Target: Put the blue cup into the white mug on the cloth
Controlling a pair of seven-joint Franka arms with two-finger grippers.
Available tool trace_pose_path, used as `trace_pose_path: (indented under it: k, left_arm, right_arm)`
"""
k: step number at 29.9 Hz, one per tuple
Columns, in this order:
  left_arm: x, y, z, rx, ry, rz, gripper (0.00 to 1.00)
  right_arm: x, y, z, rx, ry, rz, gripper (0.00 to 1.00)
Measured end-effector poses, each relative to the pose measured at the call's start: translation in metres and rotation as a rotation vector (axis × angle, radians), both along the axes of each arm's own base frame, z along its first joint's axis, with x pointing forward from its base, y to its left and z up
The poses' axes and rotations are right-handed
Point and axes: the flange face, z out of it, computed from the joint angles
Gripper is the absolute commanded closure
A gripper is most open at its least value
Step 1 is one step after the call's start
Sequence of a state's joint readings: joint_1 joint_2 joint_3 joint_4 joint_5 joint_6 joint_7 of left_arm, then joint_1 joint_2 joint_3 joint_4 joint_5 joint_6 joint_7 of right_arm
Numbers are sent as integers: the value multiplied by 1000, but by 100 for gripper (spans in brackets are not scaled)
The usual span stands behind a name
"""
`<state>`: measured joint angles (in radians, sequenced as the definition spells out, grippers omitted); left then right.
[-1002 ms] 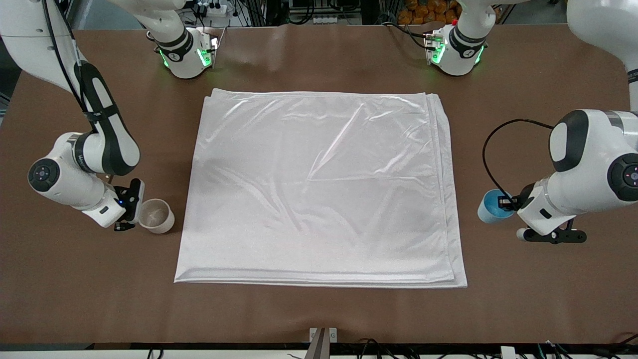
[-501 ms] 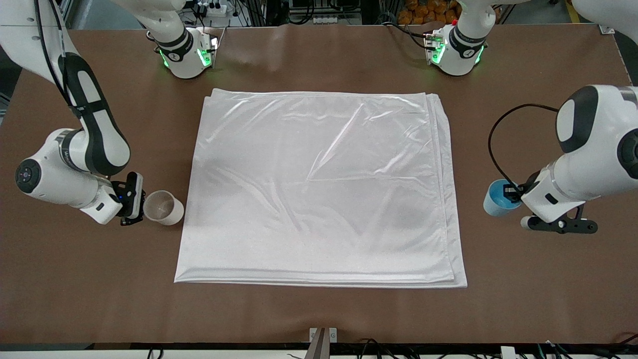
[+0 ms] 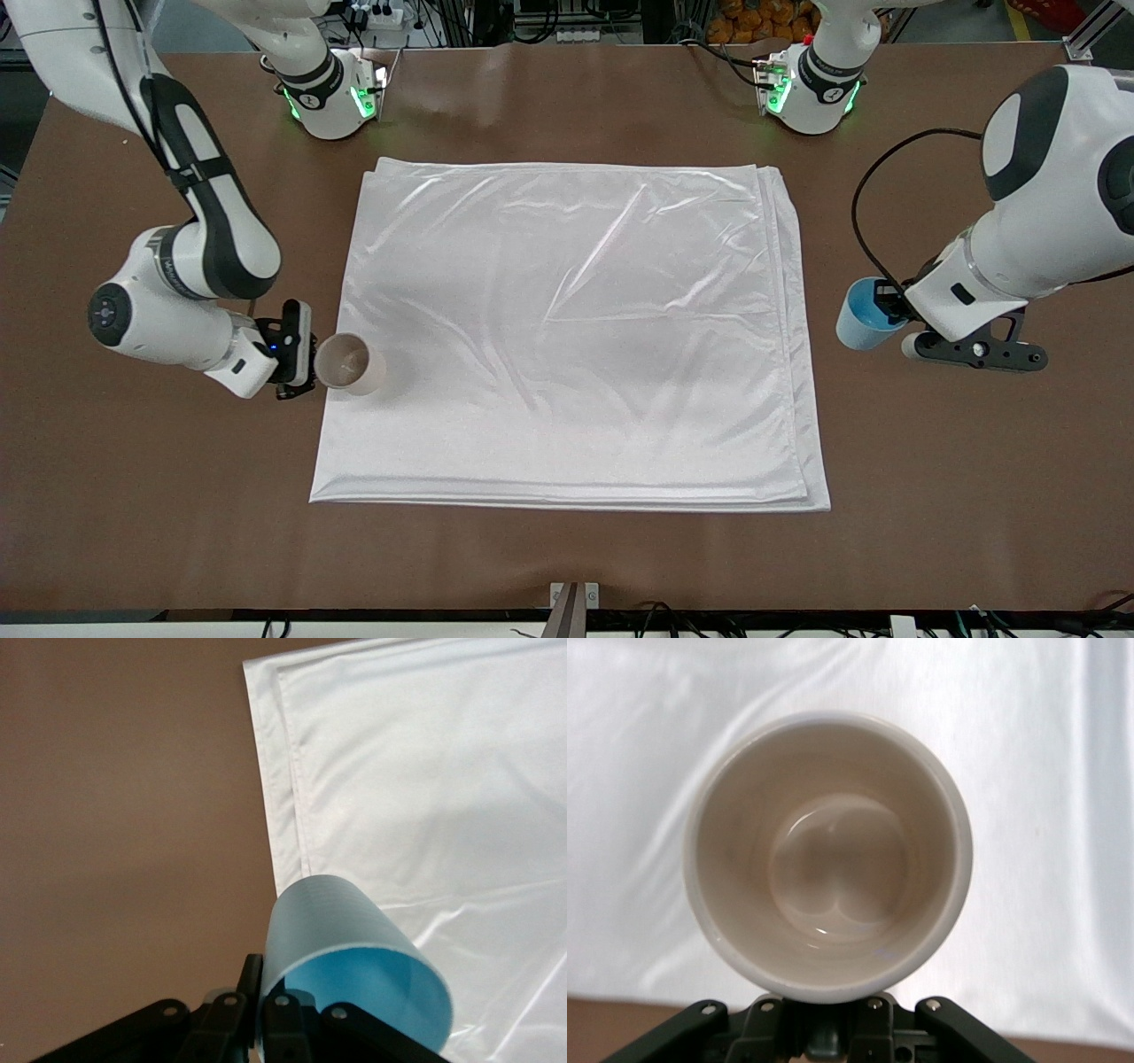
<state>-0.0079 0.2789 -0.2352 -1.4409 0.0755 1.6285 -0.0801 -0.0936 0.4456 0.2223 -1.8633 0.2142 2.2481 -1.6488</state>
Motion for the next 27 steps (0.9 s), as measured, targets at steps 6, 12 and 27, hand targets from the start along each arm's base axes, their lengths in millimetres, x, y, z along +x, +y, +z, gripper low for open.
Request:
trace_pose_path:
  k: [6, 12, 27]
  left_arm:
    - [-6, -12, 3, -26, 14, 9, 100]
    - [-10, -26, -1, -30, 27, 29, 100]
    - [-25, -69, -21, -31, 74, 60, 100]
  right_arm:
    - [-10, 71, 2, -5, 3, -10, 100]
    - [-26, 136, 4, -9, 8, -39, 100]
    - [-61, 239, -14, 15, -45, -74, 100]
